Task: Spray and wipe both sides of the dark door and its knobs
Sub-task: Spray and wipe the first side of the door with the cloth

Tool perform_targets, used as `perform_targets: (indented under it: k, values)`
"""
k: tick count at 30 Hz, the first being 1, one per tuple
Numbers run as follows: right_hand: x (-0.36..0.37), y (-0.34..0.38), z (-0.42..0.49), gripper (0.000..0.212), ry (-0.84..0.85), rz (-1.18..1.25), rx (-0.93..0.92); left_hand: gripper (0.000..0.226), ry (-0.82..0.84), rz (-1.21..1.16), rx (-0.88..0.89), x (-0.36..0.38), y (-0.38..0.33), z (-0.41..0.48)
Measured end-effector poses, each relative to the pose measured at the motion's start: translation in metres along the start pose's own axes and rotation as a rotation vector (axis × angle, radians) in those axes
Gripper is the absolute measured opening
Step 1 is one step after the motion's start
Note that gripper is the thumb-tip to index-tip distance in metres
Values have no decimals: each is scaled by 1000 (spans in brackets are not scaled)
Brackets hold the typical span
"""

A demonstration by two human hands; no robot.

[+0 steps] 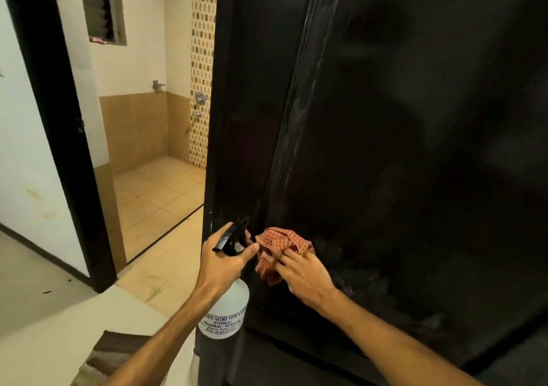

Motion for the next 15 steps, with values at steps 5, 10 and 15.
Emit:
perform_targets:
  k: [5, 10, 15]
  values:
    - [-51, -44, 35, 76, -399, -22, 283, 26, -31, -13, -6, 0, 0, 5]
    - [1, 8, 2, 74, -138, 57, 87, 25, -17, 35, -16, 6, 13, -10]
    - [2, -38, -33, 85, -330, 58, 300, 21, 10, -12, -56, 15, 11, -9]
Point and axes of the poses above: each hand's wrist, its own z-axis towards the middle knuckle, its own x-axis out of the palm, y = z × x, the point moved 3 cm from there along z, towards the middle knuckle, and after that the axes turned 11 degrees about -y, right-handed, at the moved point
